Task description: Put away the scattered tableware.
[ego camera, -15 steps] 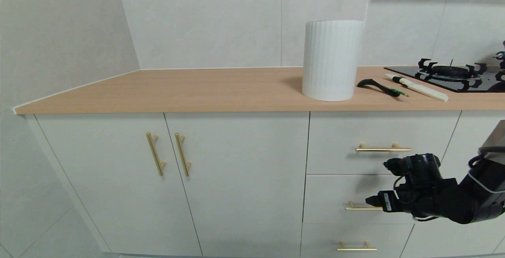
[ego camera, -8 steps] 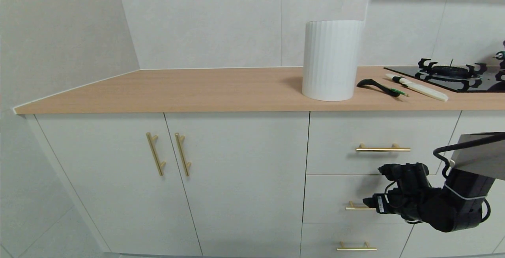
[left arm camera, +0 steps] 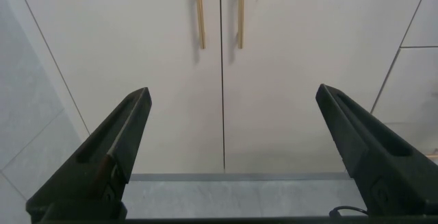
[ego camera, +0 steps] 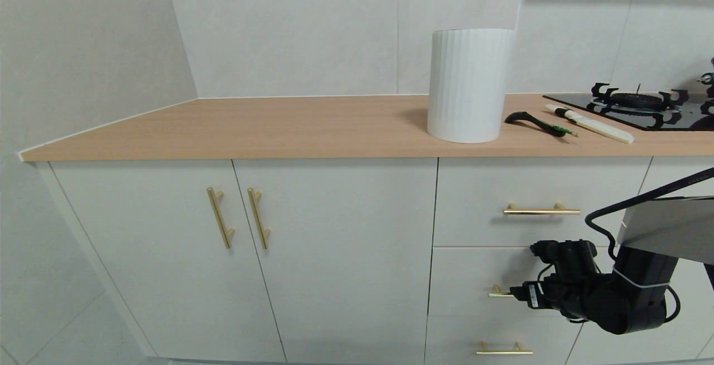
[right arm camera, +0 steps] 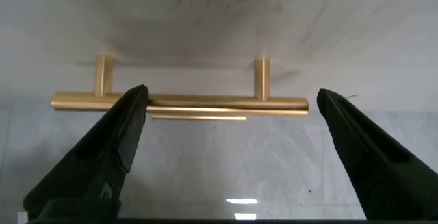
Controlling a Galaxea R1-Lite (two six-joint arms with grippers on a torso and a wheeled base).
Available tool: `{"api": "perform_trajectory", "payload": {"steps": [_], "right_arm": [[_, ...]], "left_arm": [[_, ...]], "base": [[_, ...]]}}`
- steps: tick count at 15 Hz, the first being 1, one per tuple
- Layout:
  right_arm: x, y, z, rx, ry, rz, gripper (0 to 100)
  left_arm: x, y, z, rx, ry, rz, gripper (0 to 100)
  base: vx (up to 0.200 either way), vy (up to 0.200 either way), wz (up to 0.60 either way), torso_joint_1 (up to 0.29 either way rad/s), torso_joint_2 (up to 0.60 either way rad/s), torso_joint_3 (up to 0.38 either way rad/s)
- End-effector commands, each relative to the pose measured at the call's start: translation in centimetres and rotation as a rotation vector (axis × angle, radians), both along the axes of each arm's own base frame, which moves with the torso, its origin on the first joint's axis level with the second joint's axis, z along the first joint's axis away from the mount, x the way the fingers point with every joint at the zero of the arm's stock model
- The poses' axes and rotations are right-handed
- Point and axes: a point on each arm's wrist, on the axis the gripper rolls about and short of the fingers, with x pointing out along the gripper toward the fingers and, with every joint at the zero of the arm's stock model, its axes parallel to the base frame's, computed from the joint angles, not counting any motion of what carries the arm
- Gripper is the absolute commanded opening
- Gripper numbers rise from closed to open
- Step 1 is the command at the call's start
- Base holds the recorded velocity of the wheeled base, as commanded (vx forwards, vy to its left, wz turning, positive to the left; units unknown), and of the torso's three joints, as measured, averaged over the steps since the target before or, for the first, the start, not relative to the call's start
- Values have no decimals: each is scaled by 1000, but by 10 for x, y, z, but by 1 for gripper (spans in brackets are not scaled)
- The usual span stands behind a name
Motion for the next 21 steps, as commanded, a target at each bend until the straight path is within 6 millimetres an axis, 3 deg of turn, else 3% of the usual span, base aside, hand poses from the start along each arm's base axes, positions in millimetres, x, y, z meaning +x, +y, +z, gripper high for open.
{"api": "perform_trajectory", "payload": {"steps": [1,5,12,16,21], "right_arm": [[0,0,-3,-1,9,0,100],[5,0,-8,-23,6,-23,100],[-4,-1,-2,-37,27,-10,100],[-38,-2,36,-51,171,78,100],[-83,18,146,-31,51,189,100]], "left_arm": [[0,0,0,0,0,0,100],[0,0,0,0,0,0,100],[0,0,0,0,0,0,100],[0,0,0,0,0,0,100],[0,0,0,0,0,0,100]], "base": [[0,0,0,0,0,0],[0,0,0,0,0,0],[0,0,0,0,0,0],[0,0,0,0,0,0],[0,0,0,0,0,0]]}}
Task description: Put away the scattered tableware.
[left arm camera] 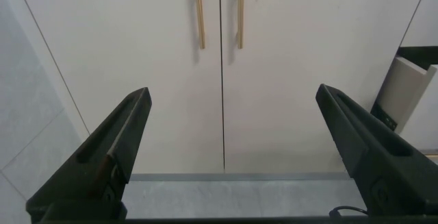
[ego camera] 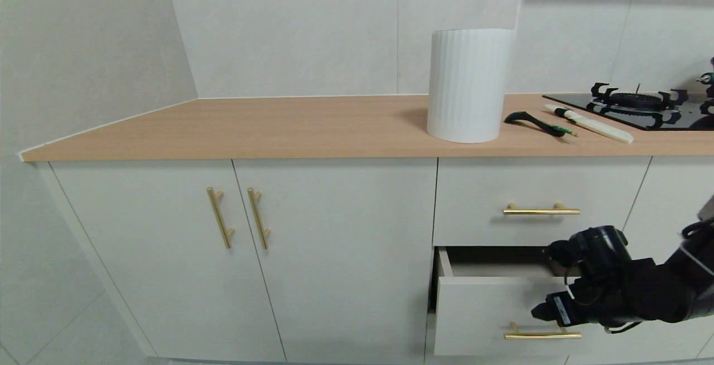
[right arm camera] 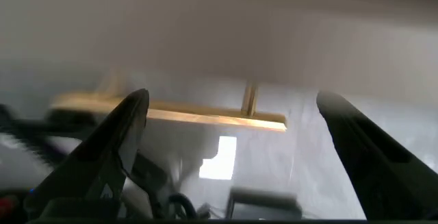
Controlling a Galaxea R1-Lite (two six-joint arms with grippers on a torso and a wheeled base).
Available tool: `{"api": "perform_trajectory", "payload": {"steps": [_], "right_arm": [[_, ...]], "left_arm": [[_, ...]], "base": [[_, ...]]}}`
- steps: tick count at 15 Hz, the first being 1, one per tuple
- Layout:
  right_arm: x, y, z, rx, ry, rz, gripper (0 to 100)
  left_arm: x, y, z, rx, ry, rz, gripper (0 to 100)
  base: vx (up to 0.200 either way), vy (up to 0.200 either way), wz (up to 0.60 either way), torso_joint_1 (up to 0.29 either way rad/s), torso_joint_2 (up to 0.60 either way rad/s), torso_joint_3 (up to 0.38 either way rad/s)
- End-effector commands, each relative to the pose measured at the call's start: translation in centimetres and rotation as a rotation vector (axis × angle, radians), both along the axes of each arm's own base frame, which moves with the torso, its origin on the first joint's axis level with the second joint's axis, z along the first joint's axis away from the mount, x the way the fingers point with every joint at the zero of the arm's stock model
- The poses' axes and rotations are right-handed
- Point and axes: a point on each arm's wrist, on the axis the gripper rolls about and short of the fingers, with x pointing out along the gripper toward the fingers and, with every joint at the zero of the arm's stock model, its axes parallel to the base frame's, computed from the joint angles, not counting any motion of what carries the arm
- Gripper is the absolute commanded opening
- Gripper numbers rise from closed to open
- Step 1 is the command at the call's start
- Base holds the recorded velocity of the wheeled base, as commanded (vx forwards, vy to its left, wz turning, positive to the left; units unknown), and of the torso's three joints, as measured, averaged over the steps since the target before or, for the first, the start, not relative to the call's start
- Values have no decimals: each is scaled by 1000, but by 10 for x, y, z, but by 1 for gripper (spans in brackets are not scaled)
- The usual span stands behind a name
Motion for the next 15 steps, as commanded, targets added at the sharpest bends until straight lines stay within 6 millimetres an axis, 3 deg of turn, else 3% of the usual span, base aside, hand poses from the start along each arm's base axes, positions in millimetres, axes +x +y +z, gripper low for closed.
{"api": "perform_trajectory", "payload": {"steps": [1,3,5,10,12,15], "right_arm": [[-31,13,77,38,-182,70,100],[-36,18,90,58,-235,72,100],[-27,22,86,109,-239,27,100],[13,29,25,67,-280,-74,100],[21,31,9,86,-290,-99,100],[28,32,2,105,-322,-126,100]], "left_arm": [[0,0,0,0,-1,0,100],[0,0,0,0,-1,0,100],[0,0,0,0,-1,0,100],[0,0,0,0,-1,0,100],[0,0,0,0,-1,0,100],[0,0,0,0,-1,0,100]], "base": [[0,0,0,0,0,0],[0,0,0,0,0,0],[0,0,0,0,0,0],[0,0,0,0,0,0],[0,0,0,0,0,0],[0,0,0,0,0,0]]}}
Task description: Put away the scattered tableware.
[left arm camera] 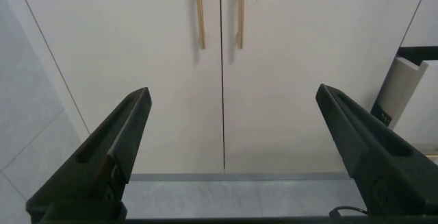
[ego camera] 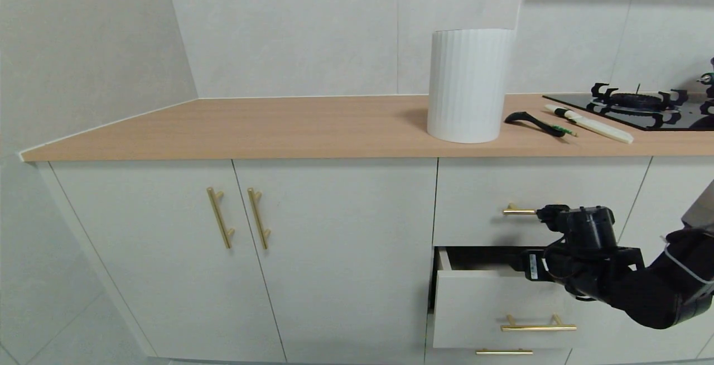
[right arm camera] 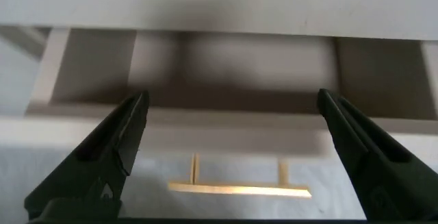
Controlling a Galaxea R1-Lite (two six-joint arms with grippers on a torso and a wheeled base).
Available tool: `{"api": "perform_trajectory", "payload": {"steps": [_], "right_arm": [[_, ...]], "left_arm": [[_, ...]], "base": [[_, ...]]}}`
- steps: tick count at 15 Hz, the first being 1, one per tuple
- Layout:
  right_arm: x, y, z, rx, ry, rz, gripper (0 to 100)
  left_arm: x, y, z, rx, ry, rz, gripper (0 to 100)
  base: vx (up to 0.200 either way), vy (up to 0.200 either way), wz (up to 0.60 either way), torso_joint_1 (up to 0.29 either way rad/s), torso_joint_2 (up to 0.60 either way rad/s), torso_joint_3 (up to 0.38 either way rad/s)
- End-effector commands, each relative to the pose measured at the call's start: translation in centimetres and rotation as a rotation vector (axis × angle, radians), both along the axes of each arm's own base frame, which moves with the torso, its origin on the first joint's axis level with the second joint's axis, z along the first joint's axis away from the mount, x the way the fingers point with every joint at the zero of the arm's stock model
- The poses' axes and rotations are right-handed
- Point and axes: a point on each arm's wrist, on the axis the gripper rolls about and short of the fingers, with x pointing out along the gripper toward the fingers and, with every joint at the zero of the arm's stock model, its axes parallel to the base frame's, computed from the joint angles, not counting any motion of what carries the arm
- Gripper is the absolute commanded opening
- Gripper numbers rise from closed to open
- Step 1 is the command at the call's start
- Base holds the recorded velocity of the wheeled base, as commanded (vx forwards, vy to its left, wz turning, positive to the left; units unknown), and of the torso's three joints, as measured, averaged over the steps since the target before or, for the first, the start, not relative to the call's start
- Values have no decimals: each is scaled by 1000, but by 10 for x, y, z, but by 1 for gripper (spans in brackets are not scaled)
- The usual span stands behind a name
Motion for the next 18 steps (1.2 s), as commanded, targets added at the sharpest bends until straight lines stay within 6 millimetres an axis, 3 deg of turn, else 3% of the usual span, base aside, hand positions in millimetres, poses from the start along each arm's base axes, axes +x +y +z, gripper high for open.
{"api": "perform_trajectory", "payload": {"steps": [1,7,18], "right_arm": [[4,1,-19,-7,43,-10,100],[-1,0,-19,-16,74,-4,100],[-36,-2,25,-70,209,96,100]], "left_arm": [[0,0,0,0,-1,0,100],[0,0,0,0,-1,0,100],[0,0,0,0,-1,0,100]], "base": [[0,0,0,0,0,0],[0,0,0,0,0,0],[0,0,0,0,0,0]]}}
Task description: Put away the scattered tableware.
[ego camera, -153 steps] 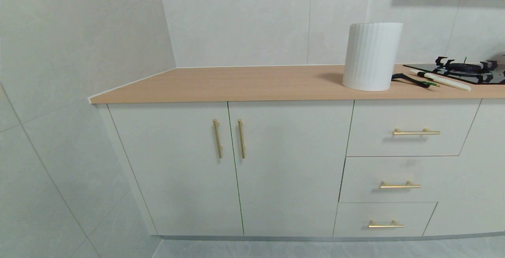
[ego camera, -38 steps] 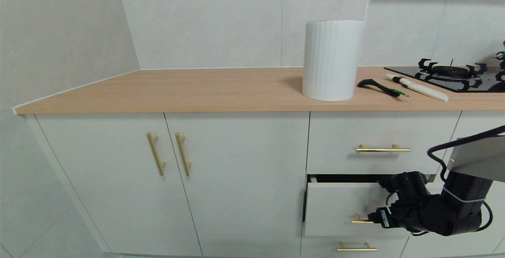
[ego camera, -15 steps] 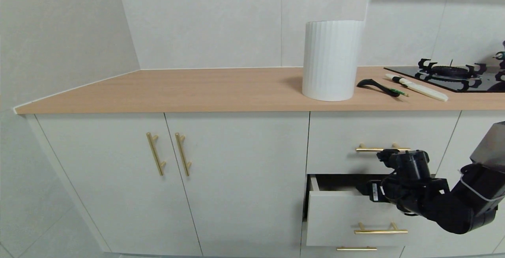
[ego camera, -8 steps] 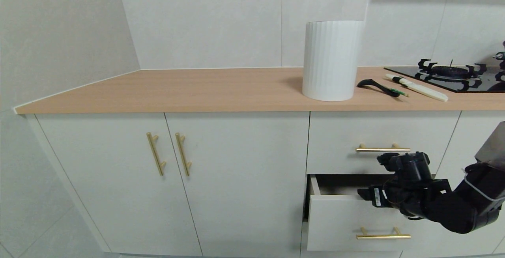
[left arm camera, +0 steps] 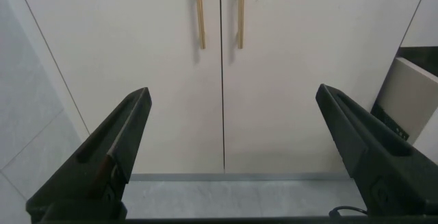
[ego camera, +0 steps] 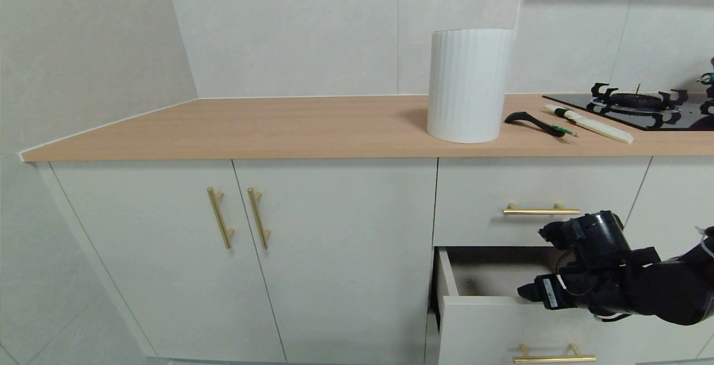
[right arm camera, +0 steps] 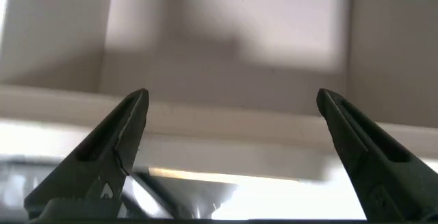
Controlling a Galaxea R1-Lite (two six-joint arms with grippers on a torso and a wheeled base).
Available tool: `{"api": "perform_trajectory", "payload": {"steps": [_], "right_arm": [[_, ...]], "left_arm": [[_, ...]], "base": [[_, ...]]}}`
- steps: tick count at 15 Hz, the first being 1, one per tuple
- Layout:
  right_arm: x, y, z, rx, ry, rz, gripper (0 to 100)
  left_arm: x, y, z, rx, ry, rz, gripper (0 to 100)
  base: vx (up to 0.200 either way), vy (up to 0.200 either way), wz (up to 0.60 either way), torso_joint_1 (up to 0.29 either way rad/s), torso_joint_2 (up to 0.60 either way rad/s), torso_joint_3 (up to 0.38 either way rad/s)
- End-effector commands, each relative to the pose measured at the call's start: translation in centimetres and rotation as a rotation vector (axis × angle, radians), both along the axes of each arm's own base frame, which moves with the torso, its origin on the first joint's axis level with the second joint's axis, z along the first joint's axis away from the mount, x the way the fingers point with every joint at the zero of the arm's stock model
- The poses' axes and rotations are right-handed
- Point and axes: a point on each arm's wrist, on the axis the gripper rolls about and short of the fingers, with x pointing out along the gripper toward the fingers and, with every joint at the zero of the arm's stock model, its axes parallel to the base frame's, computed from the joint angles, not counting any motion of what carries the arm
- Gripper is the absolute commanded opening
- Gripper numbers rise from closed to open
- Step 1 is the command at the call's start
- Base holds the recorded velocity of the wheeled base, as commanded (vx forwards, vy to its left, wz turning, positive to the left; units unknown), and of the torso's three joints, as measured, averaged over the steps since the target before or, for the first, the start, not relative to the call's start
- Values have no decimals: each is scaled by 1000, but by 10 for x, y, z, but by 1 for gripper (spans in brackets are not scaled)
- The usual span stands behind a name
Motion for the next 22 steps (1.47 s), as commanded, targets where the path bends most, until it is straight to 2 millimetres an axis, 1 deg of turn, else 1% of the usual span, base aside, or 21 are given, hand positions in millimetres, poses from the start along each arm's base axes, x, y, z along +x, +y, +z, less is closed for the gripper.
{"api": "perform_trajectory", "payload": {"steps": [1,3,4,12,15,17,22], "right_arm": [[-4,1,14,2,-35,16,100],[-7,1,11,-17,-7,32,100],[-7,5,8,-21,6,47,100],[-5,7,-5,-35,63,53,100],[-13,5,5,-46,88,60,100],[-20,3,12,-80,130,97,100],[-35,0,14,-149,226,169,100]], "left_arm": [[0,0,0,0,-1,0,100],[0,0,0,0,-1,0,100],[0,0,0,0,-1,0,100],[0,0,0,0,-1,0,100],[0,0,0,0,-1,0,100],[0,0,0,0,-1,0,100],[0,0,0,0,-1,0,100]], "base": [[0,0,0,0,0,0],[0,0,0,0,0,0],[0,0,0,0,0,0],[0,0,0,0,0,0],[0,0,0,0,0,0],[0,0,0,0,0,0],[0,0,0,0,0,0]]}}
